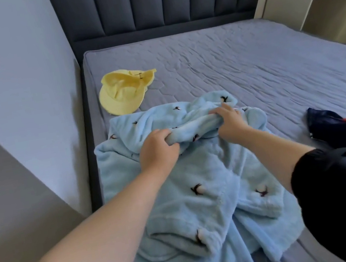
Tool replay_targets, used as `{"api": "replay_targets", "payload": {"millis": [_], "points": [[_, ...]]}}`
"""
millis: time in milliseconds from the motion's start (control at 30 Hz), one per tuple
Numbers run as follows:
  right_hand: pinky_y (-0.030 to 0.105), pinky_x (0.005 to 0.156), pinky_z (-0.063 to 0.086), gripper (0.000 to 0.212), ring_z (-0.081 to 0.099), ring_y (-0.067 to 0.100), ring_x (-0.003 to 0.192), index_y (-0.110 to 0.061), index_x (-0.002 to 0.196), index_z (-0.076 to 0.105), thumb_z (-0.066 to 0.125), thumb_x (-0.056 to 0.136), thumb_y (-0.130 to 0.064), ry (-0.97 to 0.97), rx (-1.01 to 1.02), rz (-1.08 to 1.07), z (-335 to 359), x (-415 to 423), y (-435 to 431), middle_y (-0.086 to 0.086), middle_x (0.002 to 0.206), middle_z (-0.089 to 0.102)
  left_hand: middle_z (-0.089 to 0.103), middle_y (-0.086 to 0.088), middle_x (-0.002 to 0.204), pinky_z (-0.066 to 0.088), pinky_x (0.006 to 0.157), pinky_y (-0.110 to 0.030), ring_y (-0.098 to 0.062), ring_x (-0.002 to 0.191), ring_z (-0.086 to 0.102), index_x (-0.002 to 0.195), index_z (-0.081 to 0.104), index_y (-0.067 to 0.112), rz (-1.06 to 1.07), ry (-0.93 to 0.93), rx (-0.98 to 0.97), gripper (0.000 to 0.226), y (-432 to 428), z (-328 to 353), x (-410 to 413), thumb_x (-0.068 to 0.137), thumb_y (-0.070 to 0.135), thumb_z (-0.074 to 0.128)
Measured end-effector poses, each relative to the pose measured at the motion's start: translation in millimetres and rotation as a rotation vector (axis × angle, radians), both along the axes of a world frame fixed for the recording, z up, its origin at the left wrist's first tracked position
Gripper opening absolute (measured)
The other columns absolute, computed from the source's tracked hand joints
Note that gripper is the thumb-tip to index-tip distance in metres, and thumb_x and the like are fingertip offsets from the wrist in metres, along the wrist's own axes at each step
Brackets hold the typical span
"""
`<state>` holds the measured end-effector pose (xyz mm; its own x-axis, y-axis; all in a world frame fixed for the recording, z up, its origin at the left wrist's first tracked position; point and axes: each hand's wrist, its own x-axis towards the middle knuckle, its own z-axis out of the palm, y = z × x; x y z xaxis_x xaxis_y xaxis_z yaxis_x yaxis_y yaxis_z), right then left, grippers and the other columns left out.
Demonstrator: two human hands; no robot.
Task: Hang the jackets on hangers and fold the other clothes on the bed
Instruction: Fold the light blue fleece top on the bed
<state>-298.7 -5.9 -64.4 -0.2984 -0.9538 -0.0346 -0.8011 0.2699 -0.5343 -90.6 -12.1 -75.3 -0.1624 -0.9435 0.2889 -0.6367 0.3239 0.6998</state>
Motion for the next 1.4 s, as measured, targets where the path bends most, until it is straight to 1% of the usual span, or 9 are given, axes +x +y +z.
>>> {"api": "replay_targets", "payload": {"millis": [233, 367, 533, 767, 933, 1067, 1167, 1300, 1400], "points": [[0.031, 0.051, 0.028, 0.014, 0.04, 0.022, 0.059, -0.014, 0.072, 0.043, 0.047, 0.078, -0.002, 0.18, -0.264, -0.199, 23, -12, -7, 0.001, 0.064, 0.043, 0.044, 0.004, 0.057, 0.028, 0.047, -0.025, -0.016, 0.056, 0.043, 0.064, 0.042, 0.018, 0.208, 0.065, 0.076, 0.025, -21, 22, 22, 0.081, 0.002, 0.05], [0.033, 0.061, 0.047, 0.004, 0.055, 0.024, 0.077, -0.009, 0.09, 0.055, 0.051, 0.089, -0.011, -0.566, -0.092, -0.512, 27, 14, -8, 0.011, 0.075, 0.055, 0.056, -0.006, 0.046, 0.043, 0.033, -0.018, -0.01, 0.032, 0.053, 0.099, 0.053, 0.006, 0.32, 0.661, 0.772, 0.017, -12, 37, 1, 0.096, 0.022, 0.048], [0.039, 0.091, 0.051, 0.033, 0.061, 0.025, 0.109, -0.008, 0.126, 0.054, 0.057, 0.094, -0.018, -1.223, 0.071, -0.192, 20, 2, 16, 0.012, 0.118, 0.065, 0.061, -0.014, 0.114, 0.054, 0.074, -0.041, -0.031, 0.098, 0.06, 0.129, 0.051, 0.013, 0.338, 0.713, 0.805, 0.038, -20, 38, 4, 0.097, 0.034, 0.048], [0.03, 0.054, 0.058, 0.004, 0.066, 0.019, 0.054, 0.0, 0.082, 0.061, 0.063, 0.085, 0.0, -0.739, -0.145, -0.212, 27, 1, 34, 0.017, 0.071, 0.065, 0.064, -0.015, 0.079, 0.05, 0.039, -0.022, -0.018, 0.059, 0.064, 0.108, 0.056, 0.001, 0.261, 1.13, 0.928, 0.016, -14, 37, 13, 0.095, 0.01, 0.056], [0.03, 0.047, 0.031, 0.013, 0.038, 0.018, 0.052, -0.015, 0.07, 0.038, 0.047, 0.078, -0.01, -0.108, -0.486, -0.534, 28, -10, 30, -0.002, 0.063, 0.04, 0.057, 0.0, 0.082, 0.041, 0.056, -0.031, -0.02, 0.067, 0.053, 0.114, 0.053, 0.01, 0.386, 0.28, 0.122, 0.028, -15, 44, 15, 0.088, 0.003, 0.044], [0.029, 0.039, 0.04, 0.018, 0.052, 0.027, 0.043, -0.009, 0.067, 0.044, 0.048, 0.084, -0.008, -0.222, -0.197, -0.448, 2, -12, 35, 0.007, 0.05, 0.044, 0.064, -0.018, 0.099, 0.049, 0.041, -0.024, -0.022, 0.057, 0.066, 0.14, 0.041, 0.017, 0.026, 0.137, 0.601, 0.05, -2, 26, 12, 0.093, 0.001, 0.036], [0.033, 0.056, 0.047, 0.008, 0.053, 0.028, 0.064, -0.009, 0.082, 0.053, 0.049, 0.08, -0.003, -0.092, 0.108, -0.27, -26, -17, 49, 0.012, 0.073, 0.055, 0.046, -0.011, 0.134, 0.052, 0.083, -0.034, -0.031, 0.108, 0.058, 0.15, 0.023, 0.029, -0.182, -0.113, 0.626, 0.073, 7, 6, 22, 0.088, 0.012, 0.058], [0.031, 0.06, 0.047, 0.024, 0.053, 0.025, 0.061, -0.007, 0.086, 0.06, 0.039, 0.088, 0.004, -0.795, 0.015, -0.484, -27, -25, 53, 0.016, 0.083, 0.058, 0.046, -0.015, 0.127, 0.049, 0.093, -0.044, -0.03, 0.109, 0.052, 0.14, 0.038, 0.012, -0.216, 0.703, 1.055, 0.057, 12, 3, 33, 0.086, -0.005, 0.036], [0.031, 0.064, 0.049, 0.028, 0.058, 0.026, 0.072, -0.006, 0.113, 0.053, 0.048, 0.098, -0.028, -1.159, 0.02, -0.425, -18, -24, 49, 0.015, 0.09, 0.062, 0.058, -0.017, 0.126, 0.044, 0.097, -0.048, -0.034, 0.115, 0.056, 0.129, 0.051, 0.009, -0.211, 1.081, 1.233, 0.044, 7, 5, 27, 0.091, 0.028, 0.042]]}}
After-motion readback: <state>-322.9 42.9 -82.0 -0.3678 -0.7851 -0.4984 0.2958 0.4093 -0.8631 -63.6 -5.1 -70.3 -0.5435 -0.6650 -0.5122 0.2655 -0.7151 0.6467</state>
